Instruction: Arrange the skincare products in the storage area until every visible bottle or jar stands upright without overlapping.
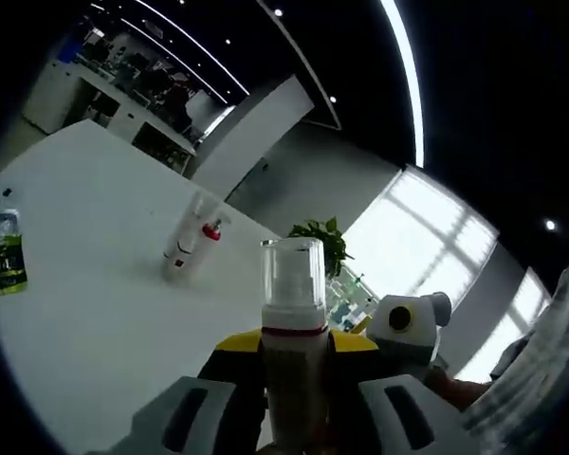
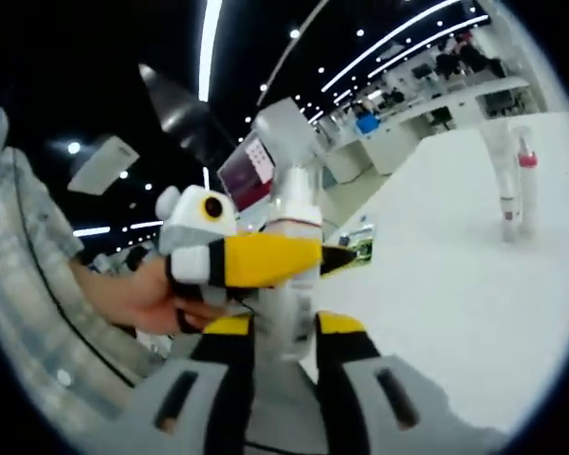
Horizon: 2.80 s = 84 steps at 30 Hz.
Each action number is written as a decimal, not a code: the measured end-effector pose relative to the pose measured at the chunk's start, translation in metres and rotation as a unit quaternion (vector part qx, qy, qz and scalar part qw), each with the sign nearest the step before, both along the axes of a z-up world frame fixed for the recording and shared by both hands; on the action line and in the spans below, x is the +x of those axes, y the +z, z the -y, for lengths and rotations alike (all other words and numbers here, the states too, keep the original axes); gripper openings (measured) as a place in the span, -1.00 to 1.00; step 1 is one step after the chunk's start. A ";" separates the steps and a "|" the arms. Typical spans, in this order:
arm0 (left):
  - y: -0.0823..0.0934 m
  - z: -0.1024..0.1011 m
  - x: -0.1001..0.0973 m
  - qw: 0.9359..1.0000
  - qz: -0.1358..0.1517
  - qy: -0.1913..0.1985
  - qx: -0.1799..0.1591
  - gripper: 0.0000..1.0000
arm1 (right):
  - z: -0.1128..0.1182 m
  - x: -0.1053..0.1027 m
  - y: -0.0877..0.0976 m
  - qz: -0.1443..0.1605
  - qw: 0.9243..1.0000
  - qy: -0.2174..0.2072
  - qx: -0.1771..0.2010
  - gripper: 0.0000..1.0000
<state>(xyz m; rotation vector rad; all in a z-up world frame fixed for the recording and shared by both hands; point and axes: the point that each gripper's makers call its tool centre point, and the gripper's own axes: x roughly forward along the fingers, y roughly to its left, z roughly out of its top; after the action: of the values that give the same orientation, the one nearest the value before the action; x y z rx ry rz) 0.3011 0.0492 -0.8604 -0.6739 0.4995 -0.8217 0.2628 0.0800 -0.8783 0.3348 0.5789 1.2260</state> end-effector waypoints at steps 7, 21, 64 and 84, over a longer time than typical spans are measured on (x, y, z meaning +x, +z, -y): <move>-0.008 -0.024 -0.001 0.999 0.010 0.022 0.035 -0.53 | 0.013 0.005 0.016 0.004 1.000 0.007 0.016 -0.44; -0.017 -0.021 -0.012 0.997 0.031 0.004 0.067 -0.53 | 0.017 0.022 0.030 -0.002 0.999 -0.025 0.039 -0.33; -0.057 -0.060 -0.031 0.974 0.049 -0.023 0.219 -0.05 | -0.025 0.034 0.026 0.050 0.998 0.027 -0.007 -0.62; -0.086 -0.175 -0.044 0.934 0.008 0.067 0.351 0.45 | 0.027 0.112 0.021 0.104 0.992 -0.060 -0.046 -0.62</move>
<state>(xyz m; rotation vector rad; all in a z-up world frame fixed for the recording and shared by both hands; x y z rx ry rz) 0.2573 0.2241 -0.9459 -0.0357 0.6760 -0.4649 0.3745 0.0530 -0.8573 0.1583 0.4270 1.0995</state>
